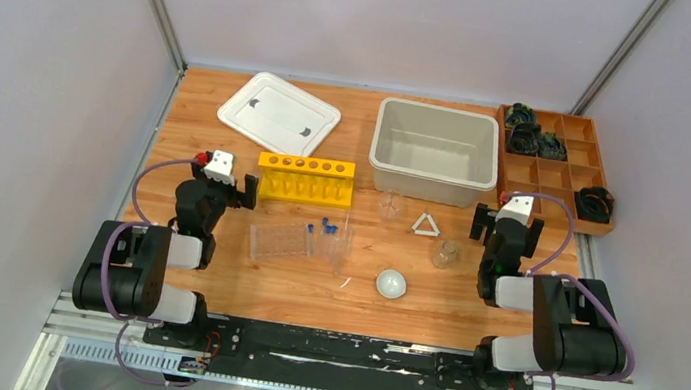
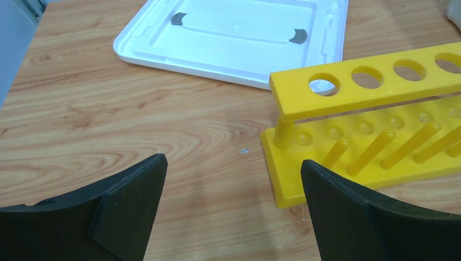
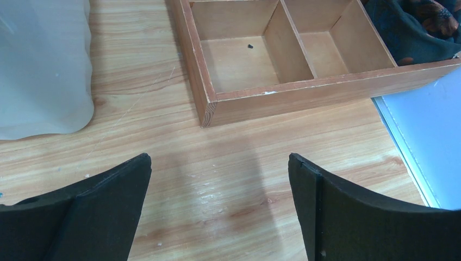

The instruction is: Organize the chemistry lab equipment

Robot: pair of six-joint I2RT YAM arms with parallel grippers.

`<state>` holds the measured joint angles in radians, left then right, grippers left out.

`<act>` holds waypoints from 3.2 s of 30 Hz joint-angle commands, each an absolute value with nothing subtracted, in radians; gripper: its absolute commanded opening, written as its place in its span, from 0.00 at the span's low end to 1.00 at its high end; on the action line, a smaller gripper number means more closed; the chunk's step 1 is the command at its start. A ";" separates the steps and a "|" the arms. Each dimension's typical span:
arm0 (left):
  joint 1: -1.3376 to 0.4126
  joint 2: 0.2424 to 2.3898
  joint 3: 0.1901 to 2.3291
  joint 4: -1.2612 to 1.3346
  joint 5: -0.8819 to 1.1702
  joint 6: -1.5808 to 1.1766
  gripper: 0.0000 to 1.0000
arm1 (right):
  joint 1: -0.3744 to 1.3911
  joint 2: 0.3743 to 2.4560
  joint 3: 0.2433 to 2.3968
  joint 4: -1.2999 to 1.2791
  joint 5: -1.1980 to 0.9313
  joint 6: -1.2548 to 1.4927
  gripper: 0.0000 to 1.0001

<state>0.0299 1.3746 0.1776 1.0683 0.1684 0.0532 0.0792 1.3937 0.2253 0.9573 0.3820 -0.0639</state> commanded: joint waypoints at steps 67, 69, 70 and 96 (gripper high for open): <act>0.103 1.097 1.076 -0.644 0.290 0.129 1.00 | 0.910 1.797 1.281 -0.316 0.287 0.619 0.53; 0.103 1.093 1.075 -0.643 0.285 0.127 1.00 | 0.910 1.821 1.291 -0.305 0.305 0.616 0.51; 0.102 1.092 1.076 -0.642 0.282 0.126 1.00 | 0.910 1.834 1.298 -0.301 0.314 0.614 0.50; 0.103 1.058 1.058 -0.630 0.340 0.121 1.00 | 0.910 1.971 1.264 -0.206 0.398 0.668 0.28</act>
<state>0.0963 1.0817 1.0435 -0.6338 0.3115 0.1215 0.8970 1.9633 1.2903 -0.2195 0.3714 0.6353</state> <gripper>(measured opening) 0.997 0.309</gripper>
